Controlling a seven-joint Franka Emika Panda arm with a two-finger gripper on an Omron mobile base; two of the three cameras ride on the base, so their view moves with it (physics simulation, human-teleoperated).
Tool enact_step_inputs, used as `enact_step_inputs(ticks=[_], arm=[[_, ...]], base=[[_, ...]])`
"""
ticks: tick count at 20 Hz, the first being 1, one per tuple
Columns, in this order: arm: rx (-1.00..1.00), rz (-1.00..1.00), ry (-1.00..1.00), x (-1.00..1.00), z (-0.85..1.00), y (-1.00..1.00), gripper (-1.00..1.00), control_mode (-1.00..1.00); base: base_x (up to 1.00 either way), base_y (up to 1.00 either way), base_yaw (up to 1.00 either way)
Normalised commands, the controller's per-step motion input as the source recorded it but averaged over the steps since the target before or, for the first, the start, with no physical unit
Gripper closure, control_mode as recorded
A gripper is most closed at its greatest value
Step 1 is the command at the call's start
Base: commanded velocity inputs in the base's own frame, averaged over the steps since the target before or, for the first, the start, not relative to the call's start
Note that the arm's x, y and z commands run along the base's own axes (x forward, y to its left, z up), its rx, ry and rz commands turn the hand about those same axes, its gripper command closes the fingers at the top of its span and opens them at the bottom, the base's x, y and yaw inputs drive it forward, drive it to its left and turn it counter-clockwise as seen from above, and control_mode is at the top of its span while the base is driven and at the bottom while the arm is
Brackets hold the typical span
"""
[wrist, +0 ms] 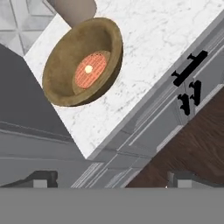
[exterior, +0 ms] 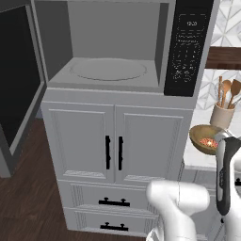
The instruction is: Open the microwave, place the bowl with waffle inside the microwave, then close the microwave door and turn it on.
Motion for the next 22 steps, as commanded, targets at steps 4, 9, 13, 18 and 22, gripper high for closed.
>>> enact_step_inputs(ticks=[4, 9, 13, 18, 22], arm=[[0.03, -0.13, 0.19, 0.45, 0.0, -0.72, -1.0, -1.0], [0.17, 0.0, 0.19, 0.57, 0.0, -0.75, -1.0, -1.0], [0.22, 0.02, 0.06, 0.53, 0.0, -0.71, -1.0, -1.0], [0.18, 0.01, 0.0, 0.54, -0.03, -0.56, -1.0, -1.0], [0.08, 0.01, 0.0, 0.39, -0.26, -0.41, -1.0, -1.0]], base=[[0.0, 0.0, 0.0], [0.0, 0.0, 0.0], [0.0, 0.0, 0.0], [0.0, 0.0, 0.0], [0.0, 0.0, 0.0]])
